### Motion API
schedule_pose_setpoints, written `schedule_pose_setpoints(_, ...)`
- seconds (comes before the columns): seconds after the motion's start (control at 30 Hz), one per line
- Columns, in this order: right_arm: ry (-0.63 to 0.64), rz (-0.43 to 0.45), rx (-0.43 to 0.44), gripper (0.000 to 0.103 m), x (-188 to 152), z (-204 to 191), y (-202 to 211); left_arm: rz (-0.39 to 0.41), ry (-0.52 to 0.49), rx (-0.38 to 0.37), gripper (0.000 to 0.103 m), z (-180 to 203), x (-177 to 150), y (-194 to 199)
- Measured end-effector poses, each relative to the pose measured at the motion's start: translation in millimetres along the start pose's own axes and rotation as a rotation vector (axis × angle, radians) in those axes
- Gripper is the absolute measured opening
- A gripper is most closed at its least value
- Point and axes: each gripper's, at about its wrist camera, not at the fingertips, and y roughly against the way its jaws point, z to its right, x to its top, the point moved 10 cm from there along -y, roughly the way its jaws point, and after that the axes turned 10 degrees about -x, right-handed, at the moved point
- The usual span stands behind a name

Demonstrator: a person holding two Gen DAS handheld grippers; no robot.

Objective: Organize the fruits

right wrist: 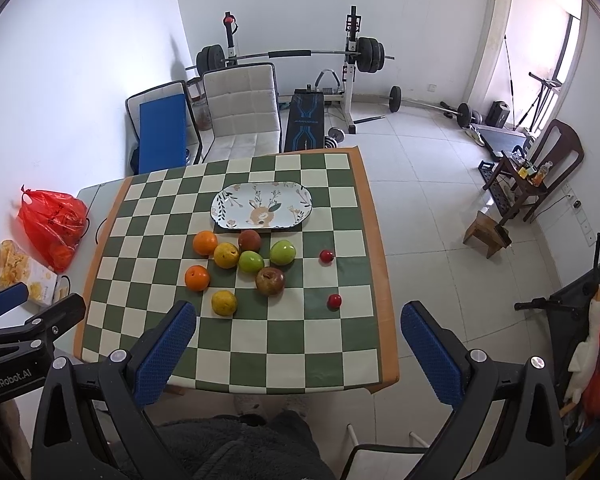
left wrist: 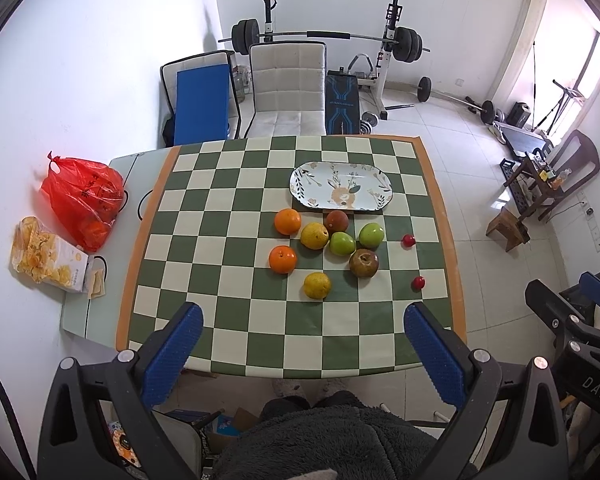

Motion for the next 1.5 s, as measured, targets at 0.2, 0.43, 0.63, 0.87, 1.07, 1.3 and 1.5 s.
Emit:
schedule_pose_setpoints(0.2, -0.018, 0.006, 0.010, 0.103, 6.0, -1.9, -3.8, 0.100, 0.007, 0.148, 0.103, -22.4, 40.7, -5.5)
schedule_pose_setpoints(0.43, -0.045, -0.045, 0.087, 0.103, 12.3, -22.7, -78.6, 0.038, 0.026, 0.324, 0.103, -74.6, 67.5, -78.6)
schedule_pose_setpoints(0.63, -0.003, -0.166, 0.134, 0.103, -4.1, -59.2, -189.5, -0.201, 0.115, 0.218, 0.102, -106.9, 40.8, -181.4)
schedule_pose_setpoints(0.87, -0.012, -0.336, 0.131, 0.103, -38.6, -92.4, -310.5, -0.484, 0.294, -0.010, 0.088, -119.5, 8.5, -301.2)
schedule_pose_setpoints(1.07, -0.084, -0.497, 0.110, 0.100, -61.2, -112.7, -390.1, -0.632, 0.301, -0.066, 0.088, -114.3, -8.5, -369.4)
schedule_pose_setpoints(1.3, -0.077, -0.623, 0.075, 0.092, -83.9, -136.7, -443.6, -0.694, 0.240, -0.072, 0.088, -99.0, -16.5, -401.9)
schedule_pose_setpoints(1.5, -0.095, -0.682, 0.080, 0.083, -93.5, -149.9, -467.8, -0.681, 0.205, -0.076, 0.062, -89.4, -11.0, -404.8)
